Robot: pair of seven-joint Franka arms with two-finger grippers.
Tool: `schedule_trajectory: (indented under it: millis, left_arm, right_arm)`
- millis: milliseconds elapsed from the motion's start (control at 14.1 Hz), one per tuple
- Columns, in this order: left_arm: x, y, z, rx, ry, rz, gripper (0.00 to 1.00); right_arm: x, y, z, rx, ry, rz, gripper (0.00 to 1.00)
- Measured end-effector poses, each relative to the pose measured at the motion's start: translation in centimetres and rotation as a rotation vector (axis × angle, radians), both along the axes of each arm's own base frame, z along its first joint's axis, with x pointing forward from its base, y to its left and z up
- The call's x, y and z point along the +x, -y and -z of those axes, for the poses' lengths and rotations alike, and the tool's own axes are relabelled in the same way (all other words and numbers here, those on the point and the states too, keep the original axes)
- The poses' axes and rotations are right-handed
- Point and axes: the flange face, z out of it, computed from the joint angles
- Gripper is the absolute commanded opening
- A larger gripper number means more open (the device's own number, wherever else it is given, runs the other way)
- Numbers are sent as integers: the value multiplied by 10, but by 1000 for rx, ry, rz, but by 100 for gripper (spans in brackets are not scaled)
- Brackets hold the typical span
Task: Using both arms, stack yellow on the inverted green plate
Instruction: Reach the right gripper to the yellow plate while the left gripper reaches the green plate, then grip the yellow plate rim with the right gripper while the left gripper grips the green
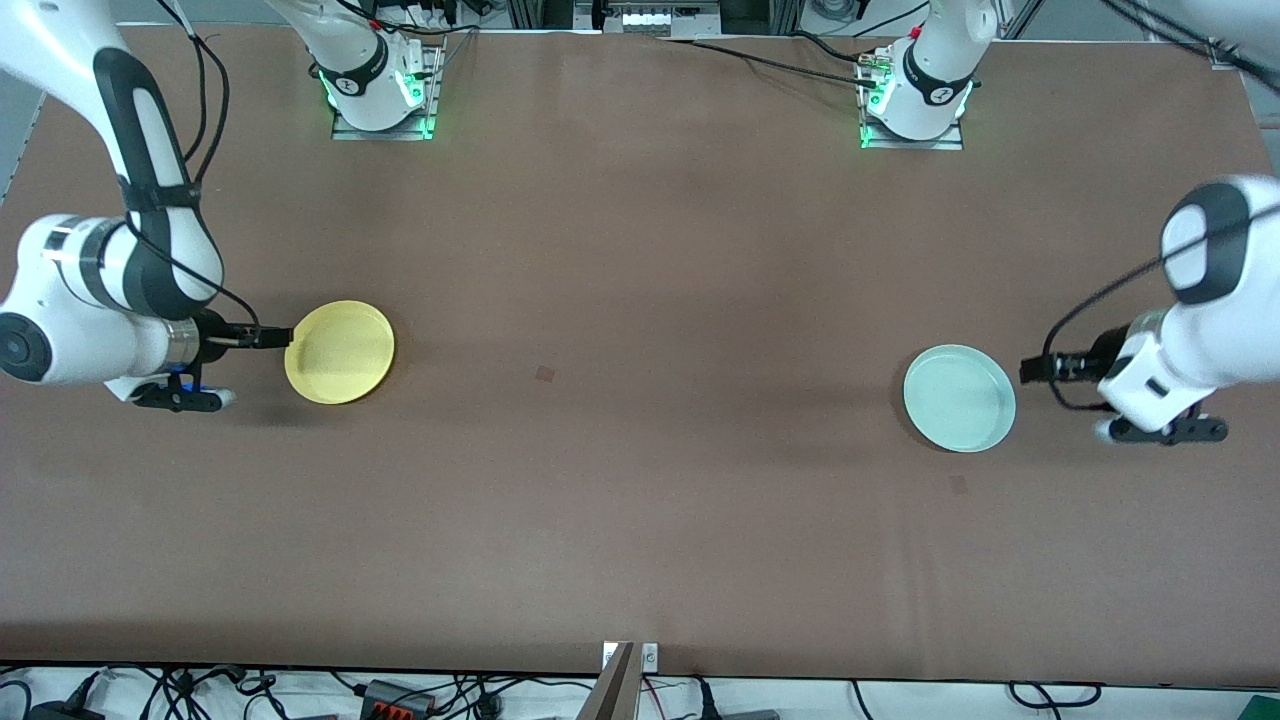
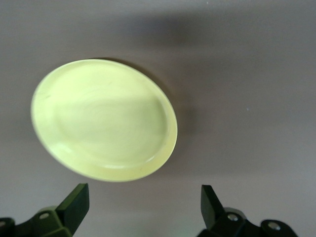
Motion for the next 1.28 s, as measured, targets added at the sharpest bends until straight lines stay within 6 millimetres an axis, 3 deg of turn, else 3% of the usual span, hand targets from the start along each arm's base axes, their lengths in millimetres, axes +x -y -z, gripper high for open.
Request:
schedule_trajectory:
  millis: [142, 285, 427, 640, 996, 1138, 1281]
  left_arm:
    - [8, -28, 50, -20, -5, 44, 100]
    - [7, -62, 87, -47, -19, 101, 100]
    - [3, -85, 112, -81, -26, 130, 100]
    - [-6, -98, 143, -203, 28, 179, 92]
    - [-18, -108, 187, -276, 42, 224, 62]
    - [-19, -104, 199, -304, 42, 253, 42]
    - [-19, -102, 204, -325, 49, 273, 13]
  right_arm:
    - [-1, 12, 28, 0, -18, 20, 100]
    - [-4, 28, 47, 5, -30, 40, 100]
    - [-8, 38, 62, 9, -47, 54, 99]
    - [-13, 46, 79, 23, -72, 78, 87]
    - [-12, 42, 90, 39, -67, 91, 74]
    - [-13, 42, 96, 40, -70, 90, 60]
    - [-14, 41, 101, 41, -75, 89, 39]
